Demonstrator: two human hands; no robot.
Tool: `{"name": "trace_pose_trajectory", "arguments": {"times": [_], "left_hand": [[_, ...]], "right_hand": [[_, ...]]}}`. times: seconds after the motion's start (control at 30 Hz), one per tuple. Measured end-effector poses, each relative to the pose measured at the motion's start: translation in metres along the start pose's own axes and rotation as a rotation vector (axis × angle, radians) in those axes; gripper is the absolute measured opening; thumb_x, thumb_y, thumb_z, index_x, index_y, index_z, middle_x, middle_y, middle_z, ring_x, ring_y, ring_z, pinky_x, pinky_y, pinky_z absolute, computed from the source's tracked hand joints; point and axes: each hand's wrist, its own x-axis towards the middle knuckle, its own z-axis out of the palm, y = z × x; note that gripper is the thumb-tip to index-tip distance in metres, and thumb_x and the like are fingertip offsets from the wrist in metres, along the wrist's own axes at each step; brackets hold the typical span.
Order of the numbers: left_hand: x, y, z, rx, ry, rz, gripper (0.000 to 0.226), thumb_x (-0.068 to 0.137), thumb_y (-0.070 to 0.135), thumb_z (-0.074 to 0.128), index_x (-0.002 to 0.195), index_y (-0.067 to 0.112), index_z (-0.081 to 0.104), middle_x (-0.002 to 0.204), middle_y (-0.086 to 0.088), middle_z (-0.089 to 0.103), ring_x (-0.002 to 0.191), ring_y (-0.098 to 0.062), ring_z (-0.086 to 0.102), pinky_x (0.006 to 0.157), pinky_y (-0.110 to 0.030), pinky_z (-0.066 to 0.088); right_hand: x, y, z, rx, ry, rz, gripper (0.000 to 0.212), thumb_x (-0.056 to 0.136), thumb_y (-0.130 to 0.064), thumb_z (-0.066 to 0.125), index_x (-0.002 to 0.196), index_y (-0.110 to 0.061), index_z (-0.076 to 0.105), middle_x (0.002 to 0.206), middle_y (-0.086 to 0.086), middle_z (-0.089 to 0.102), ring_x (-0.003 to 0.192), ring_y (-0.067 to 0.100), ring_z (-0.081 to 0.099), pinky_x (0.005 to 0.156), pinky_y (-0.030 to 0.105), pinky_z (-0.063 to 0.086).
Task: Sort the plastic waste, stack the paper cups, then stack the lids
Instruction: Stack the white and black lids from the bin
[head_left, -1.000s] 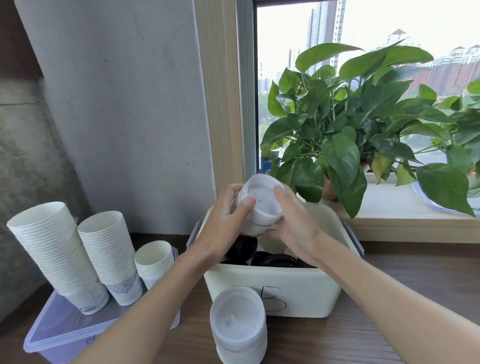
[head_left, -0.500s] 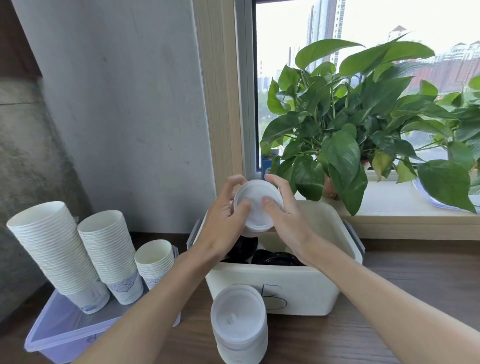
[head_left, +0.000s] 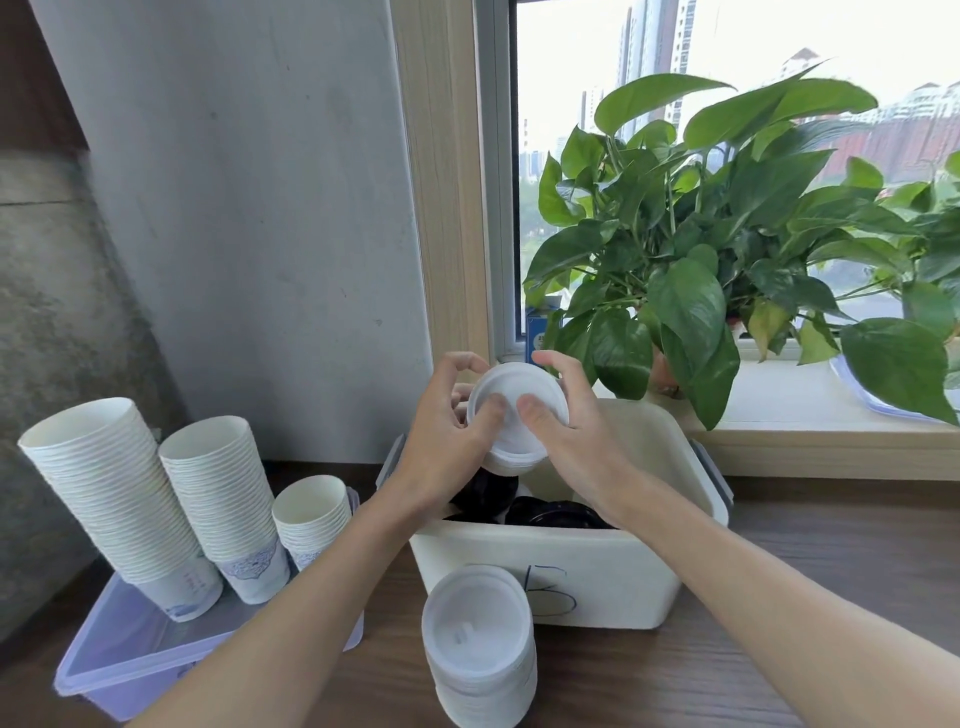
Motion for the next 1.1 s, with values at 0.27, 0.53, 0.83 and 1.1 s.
{"name": "trace_pose_trajectory", "arguments": {"times": [0.27, 0.53, 0.83, 1.1], "left_hand": [[0.002, -0.005, -0.002, -0.039, -0.048, -0.046, 0.021, 0.100, 0.014, 0.058, 0.113, 0.027, 0.050, 0.096, -0.012, 0.070, 0.073, -0.008, 0.066, 0.062, -0.019, 0.052], [0.005, -0.009, 0.000, -0.021, -0.079, -0.139, 0.055, 0.088, 0.059, 0.064, 0.133, 0.037, 0.041, 0.113, -0.004, 0.072, 0.101, -0.017, 0.070, 0.080, -0.027, 0.053], [0.004, -0.007, 0.000, -0.085, -0.006, -0.094, 0.042, 0.092, 0.034, 0.070, 0.126, 0.033, 0.046, 0.098, -0.005, 0.076, 0.090, -0.018, 0.072, 0.072, -0.022, 0.054], [0.007, -0.011, -0.001, -0.085, -0.067, -0.111, 0.049, 0.091, 0.042, 0.070, 0.130, 0.038, 0.040, 0.110, -0.004, 0.075, 0.098, -0.016, 0.070, 0.081, -0.025, 0.052]], "right_hand": [[0.005, 0.002, -0.003, 0.183, -0.038, 0.199, 0.044, 0.081, -0.052, 0.060, 0.122, -0.038, 0.050, 0.127, 0.001, 0.056, 0.118, 0.017, 0.054, 0.104, 0.039, 0.044], [0.000, -0.003, -0.004, 0.026, 0.070, 0.092, 0.031, 0.097, -0.040, 0.049, 0.126, -0.031, 0.040, 0.099, -0.014, 0.053, 0.084, -0.009, 0.052, 0.065, 0.000, 0.040], [-0.003, -0.004, -0.003, -0.015, 0.072, 0.024, 0.025, 0.098, -0.039, 0.048, 0.120, -0.035, 0.037, 0.088, -0.002, 0.047, 0.078, 0.007, 0.046, 0.070, 0.019, 0.036], [-0.003, -0.005, -0.003, -0.048, 0.117, -0.008, 0.020, 0.101, -0.032, 0.046, 0.119, -0.030, 0.037, 0.087, -0.001, 0.045, 0.075, 0.005, 0.046, 0.065, 0.009, 0.040]]}}
